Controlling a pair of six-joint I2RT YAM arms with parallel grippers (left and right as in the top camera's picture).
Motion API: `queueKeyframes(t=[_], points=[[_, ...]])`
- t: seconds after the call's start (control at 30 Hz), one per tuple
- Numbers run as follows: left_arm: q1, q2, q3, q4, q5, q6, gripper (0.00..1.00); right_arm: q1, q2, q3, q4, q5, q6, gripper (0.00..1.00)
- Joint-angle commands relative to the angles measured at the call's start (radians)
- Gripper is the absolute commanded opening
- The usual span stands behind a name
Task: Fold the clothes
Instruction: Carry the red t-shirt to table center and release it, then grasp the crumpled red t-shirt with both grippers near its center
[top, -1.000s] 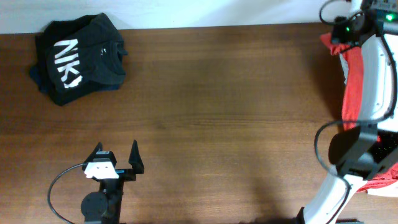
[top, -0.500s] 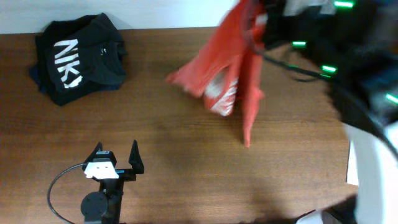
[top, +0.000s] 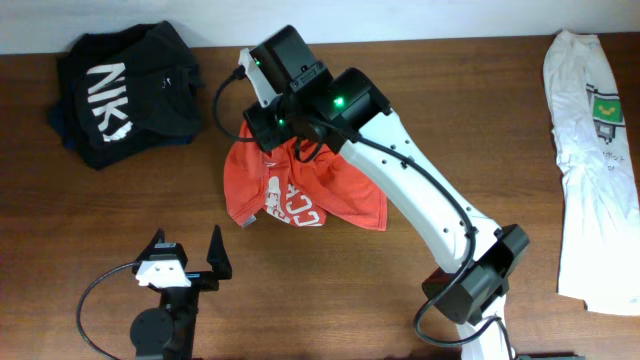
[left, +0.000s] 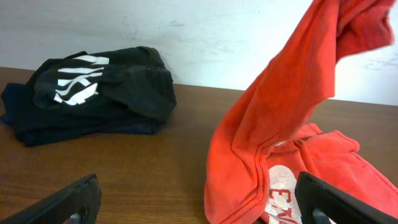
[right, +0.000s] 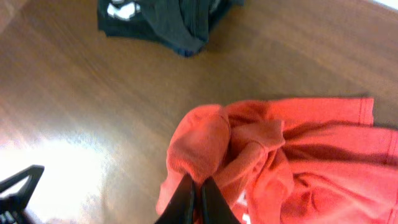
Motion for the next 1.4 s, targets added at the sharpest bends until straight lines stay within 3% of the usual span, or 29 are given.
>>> queueKeyframes(t=[0.0, 0.1, 0.13, 0.17, 0.23, 0.3, 0.33, 0.37, 0.63, 0.8, 0.9, 1.03, 1.13, 1.2, 1.3, 1.37], points=[[-0.006, -0.005, -0.006, -0.001, 0.0, 0.013, 0.99, 0.043, -0.035, 0.016, -0.006, -0.07, 0.012, 0.04], [-0.006, -0.005, -0.006, -0.001, 0.0, 0.013, 0.99, 0.111, -0.035, 0.016, -0.022, -0.085, 0.013, 0.04], [-0.006, -0.005, -0.006, -0.001, 0.0, 0.013, 0.99, 0.129, -0.035, 0.016, -0.02, -0.085, 0.013, 0.19], [-0.006, -0.005, -0.006, -0.001, 0.0, 0.013, 0.99, 0.142, -0.035, 0.016, -0.013, -0.085, 0.012, 0.47], [-0.006, -0.005, -0.006, -0.001, 0.0, 0.013, 0.99, 0.143, -0.035, 0.016, -0.017, -0.061, 0.012, 0.5], [-0.006, -0.005, -0.006, -0.001, 0.0, 0.013, 0.99, 0.117, -0.036, 0.017, -0.043, -0.025, 0.012, 0.81], [-0.006, -0.005, -0.006, -0.001, 0.0, 0.013, 0.99, 0.097, -0.039, 0.017, -0.071, -0.016, 0.013, 0.86], [-0.006, -0.005, -0.006, -0.001, 0.0, 0.013, 0.99, 0.066, -0.045, 0.017, -0.112, -0.009, 0.013, 0.99], [-0.006, -0.005, -0.006, -0.001, 0.0, 0.013, 0.99, -0.341, -0.06, 0.015, -0.453, 0.043, 0.064, 0.99], [-0.006, -0.005, -0.006, -0.001, 0.0, 0.013, 0.99, -0.5, -0.045, -0.017, -0.557, 0.045, 0.114, 0.99], [-0.006, -0.005, -0.005, 0.001, 0.021, 0.012, 0.99, -0.507, -0.053, -0.056, -0.557, 0.0, 0.113, 0.99], [-0.006, -0.005, -0.005, 0.031, 0.328, 0.011, 0.99, -0.468, -0.137, -0.077, -0.557, -0.032, 0.113, 0.99], [-0.006, -0.005, 0.007, 0.088, 0.551, 0.008, 0.99, -0.414, -0.307, -0.166, -0.557, 0.049, 0.109, 0.99], [-0.006, -0.005, 0.058, 0.075, 0.6, 0.004, 0.99, -0.382, -0.423, -0.26, -0.556, 0.141, 0.172, 0.99], [-0.006, 0.053, 0.289, -0.122, 0.549, 0.007, 0.99, -0.372, -0.603, -0.39, -0.552, 0.243, 0.286, 0.99], [-0.006, 0.22, 0.536, -0.292, 0.542, 0.101, 0.99, -0.372, -0.688, -0.42, -0.533, 0.242, 0.293, 0.99]])
